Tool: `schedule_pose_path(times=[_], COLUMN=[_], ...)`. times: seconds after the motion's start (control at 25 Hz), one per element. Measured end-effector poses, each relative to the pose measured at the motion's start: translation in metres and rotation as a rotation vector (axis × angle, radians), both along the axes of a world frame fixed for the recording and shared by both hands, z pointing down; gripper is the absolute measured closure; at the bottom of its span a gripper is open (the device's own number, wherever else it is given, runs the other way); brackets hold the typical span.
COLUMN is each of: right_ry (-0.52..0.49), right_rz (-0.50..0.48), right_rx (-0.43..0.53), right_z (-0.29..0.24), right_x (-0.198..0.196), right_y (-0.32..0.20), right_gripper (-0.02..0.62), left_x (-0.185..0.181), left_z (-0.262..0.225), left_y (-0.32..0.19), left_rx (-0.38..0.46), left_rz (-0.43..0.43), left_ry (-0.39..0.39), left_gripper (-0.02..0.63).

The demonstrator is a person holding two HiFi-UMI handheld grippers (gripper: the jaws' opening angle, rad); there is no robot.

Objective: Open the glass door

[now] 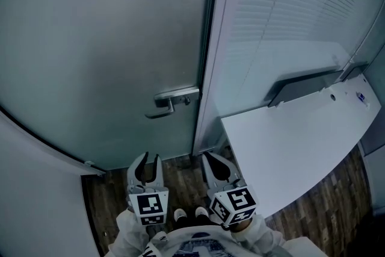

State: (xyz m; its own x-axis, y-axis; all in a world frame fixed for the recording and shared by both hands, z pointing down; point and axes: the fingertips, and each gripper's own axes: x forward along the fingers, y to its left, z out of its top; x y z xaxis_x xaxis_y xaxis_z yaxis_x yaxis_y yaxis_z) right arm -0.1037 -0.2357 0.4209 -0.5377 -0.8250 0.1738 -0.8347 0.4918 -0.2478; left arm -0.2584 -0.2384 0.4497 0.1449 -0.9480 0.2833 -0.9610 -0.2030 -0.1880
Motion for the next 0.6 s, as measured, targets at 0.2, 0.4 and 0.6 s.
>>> schedule_pose_path(times=[0.2, 0.4, 0.6], right_ry=[-0.006, -0.010, -0.011], right_rz=[0.034, 0.061, 0.076], right_rx=[-0.004, -0.015, -0.014], right_z=[-0.002, -0.001, 0.005], right_x=[0.021, 0.037, 0.046], right_y=[-0.006, -0.012, -0.018], right_gripper=[0.592, 0.592, 0.592], left_x=[0.015, 0.025, 0.021], left_z=[0.011, 0.018, 0.030], left_y=[-0.018, -0.037, -0.063], left_rx=[-0.020, -0.014, 0.016], left_rz=[0.067, 0.128, 0.126], left_ry=[-0.194, -0.444, -0.707], left_gripper=[0.386, 0.316, 0.316])
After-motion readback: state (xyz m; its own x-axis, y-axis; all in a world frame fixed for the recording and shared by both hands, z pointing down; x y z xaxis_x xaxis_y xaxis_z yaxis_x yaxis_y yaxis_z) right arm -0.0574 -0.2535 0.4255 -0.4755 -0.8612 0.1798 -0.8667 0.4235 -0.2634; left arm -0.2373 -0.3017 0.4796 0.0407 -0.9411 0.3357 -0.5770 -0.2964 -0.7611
